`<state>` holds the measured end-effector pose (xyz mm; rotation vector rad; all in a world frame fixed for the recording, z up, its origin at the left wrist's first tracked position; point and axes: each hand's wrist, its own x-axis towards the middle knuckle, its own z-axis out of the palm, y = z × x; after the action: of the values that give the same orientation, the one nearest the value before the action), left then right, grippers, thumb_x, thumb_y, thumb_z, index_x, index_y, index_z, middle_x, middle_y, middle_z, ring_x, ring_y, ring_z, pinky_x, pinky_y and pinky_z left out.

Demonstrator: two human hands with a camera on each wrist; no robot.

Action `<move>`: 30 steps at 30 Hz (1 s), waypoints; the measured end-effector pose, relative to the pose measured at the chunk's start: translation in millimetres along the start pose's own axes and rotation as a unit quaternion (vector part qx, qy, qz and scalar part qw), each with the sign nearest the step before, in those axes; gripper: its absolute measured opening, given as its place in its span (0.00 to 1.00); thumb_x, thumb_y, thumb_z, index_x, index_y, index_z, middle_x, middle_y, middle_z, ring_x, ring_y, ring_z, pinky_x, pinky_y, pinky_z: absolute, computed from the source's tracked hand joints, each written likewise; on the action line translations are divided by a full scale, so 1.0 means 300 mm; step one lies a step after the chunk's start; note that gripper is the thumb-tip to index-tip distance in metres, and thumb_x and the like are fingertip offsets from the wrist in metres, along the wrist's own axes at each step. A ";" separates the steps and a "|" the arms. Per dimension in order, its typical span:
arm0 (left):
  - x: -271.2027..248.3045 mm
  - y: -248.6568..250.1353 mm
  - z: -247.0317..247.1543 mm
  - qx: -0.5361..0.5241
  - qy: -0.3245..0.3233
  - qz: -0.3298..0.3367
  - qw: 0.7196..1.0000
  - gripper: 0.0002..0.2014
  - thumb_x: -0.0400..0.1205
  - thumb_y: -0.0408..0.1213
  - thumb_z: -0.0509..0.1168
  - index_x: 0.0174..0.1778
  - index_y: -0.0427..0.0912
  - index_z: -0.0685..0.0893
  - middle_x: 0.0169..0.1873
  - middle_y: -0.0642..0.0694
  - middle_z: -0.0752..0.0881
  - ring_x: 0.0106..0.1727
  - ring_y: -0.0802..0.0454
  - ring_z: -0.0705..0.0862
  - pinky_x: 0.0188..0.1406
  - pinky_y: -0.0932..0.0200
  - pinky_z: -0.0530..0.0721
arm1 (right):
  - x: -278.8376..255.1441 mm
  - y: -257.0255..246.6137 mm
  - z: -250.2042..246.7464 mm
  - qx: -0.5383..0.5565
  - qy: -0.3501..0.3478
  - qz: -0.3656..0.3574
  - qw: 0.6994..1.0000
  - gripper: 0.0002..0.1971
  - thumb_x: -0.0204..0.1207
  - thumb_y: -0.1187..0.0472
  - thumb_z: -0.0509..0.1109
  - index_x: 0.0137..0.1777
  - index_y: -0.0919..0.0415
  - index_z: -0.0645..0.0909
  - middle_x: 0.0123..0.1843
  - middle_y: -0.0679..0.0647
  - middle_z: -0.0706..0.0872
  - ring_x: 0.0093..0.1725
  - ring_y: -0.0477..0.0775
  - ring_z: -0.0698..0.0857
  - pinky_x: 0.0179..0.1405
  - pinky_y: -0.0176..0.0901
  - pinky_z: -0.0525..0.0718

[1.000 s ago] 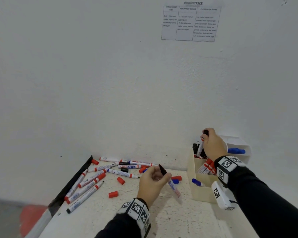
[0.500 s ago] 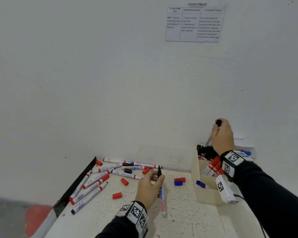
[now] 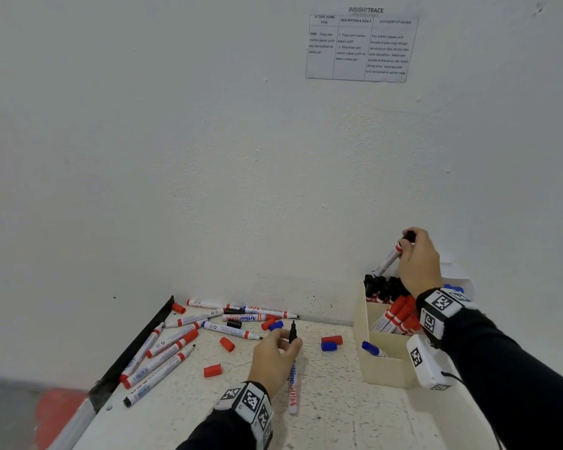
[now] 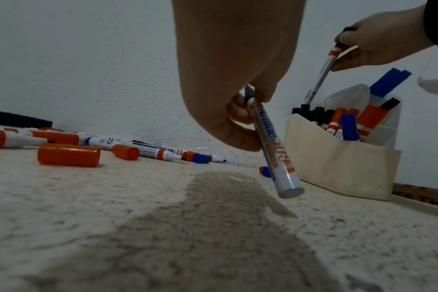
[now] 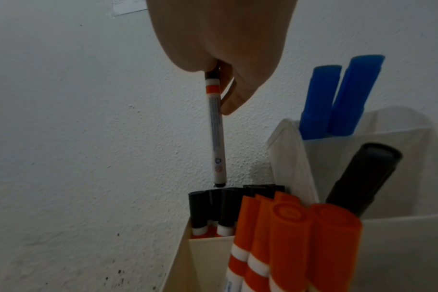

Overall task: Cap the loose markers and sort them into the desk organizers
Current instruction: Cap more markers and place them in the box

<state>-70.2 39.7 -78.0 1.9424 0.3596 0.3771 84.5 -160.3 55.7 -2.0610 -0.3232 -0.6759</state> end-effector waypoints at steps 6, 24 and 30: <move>0.006 0.009 -0.005 0.001 -0.008 -0.002 1.000 0.11 0.81 0.46 0.63 0.56 0.48 0.78 0.44 0.53 0.81 0.48 0.55 0.83 0.53 0.54 0.86 | -0.017 0.012 0.008 -0.029 -0.055 0.020 0.998 0.13 0.83 0.68 0.55 0.64 0.69 0.72 0.60 0.66 0.80 0.59 0.62 0.79 0.55 0.42 0.71; -0.020 0.005 -0.047 0.034 0.010 0.006 0.999 0.15 0.83 0.42 0.61 0.65 0.42 0.79 0.39 0.62 0.77 0.41 0.69 0.76 0.34 0.77 0.71 | -0.054 0.033 0.058 -0.237 -0.094 0.018 0.967 0.10 0.79 0.61 0.63 0.56 0.66 0.73 0.47 0.66 0.84 0.45 0.65 0.83 0.46 0.53 0.81; -0.027 0.004 -0.050 0.029 0.006 -0.002 1.000 0.15 0.83 0.42 0.62 0.64 0.43 0.79 0.40 0.60 0.79 0.42 0.68 0.77 0.35 0.76 0.72 | -0.035 0.024 0.056 -0.234 -0.125 0.079 0.961 0.17 0.78 0.56 0.67 0.59 0.64 0.67 0.51 0.65 0.82 0.48 0.65 0.83 0.47 0.53 0.80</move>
<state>-83.6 48.4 -72.2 1.9961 0.3850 0.3804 85.0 -149.8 37.4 -2.6021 -0.1450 -0.4184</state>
